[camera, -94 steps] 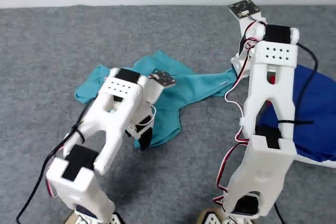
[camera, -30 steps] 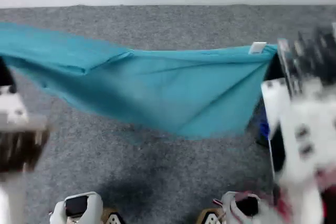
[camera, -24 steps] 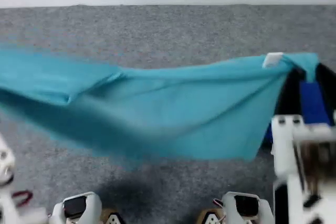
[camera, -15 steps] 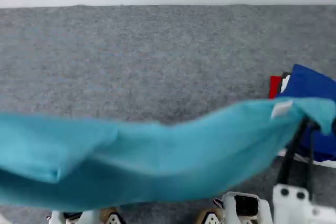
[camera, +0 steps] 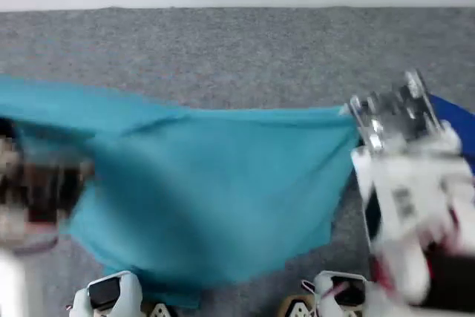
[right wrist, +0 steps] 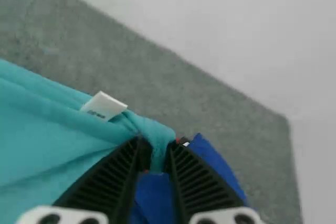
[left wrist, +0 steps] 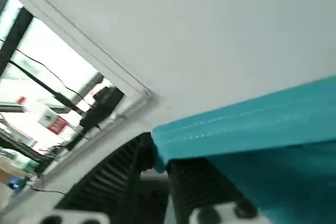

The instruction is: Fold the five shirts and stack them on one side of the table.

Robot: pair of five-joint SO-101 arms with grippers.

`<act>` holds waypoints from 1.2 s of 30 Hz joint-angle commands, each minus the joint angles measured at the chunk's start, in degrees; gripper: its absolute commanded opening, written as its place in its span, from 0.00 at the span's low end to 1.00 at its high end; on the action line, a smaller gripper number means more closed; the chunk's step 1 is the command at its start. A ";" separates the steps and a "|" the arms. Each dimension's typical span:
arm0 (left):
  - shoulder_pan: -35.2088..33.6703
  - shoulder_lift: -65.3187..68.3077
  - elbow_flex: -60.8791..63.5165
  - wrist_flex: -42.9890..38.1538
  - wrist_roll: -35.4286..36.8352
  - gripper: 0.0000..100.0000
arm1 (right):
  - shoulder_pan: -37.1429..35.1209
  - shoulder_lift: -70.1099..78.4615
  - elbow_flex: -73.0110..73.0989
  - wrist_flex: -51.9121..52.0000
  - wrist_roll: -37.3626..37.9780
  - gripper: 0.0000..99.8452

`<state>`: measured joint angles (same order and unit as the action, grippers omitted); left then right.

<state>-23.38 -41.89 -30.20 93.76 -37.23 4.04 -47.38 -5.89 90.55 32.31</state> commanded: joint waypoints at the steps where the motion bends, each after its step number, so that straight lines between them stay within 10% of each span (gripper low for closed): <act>1: -0.18 0.44 18.59 -10.99 -0.35 0.01 | 0.13 1.98 12.13 -12.88 0.53 0.01; 19: 4.57 9.23 65.54 -76.84 -2.64 0.01 | -5.67 26.07 28.40 -64.22 0.62 0.01; 36: 4.31 43.96 46.64 -86.51 -12.75 0.01 | -8.40 68.00 -3.96 -72.84 0.62 0.01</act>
<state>-18.81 2.24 20.44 8.84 -48.22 -4.48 18.64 -1.93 17.23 32.40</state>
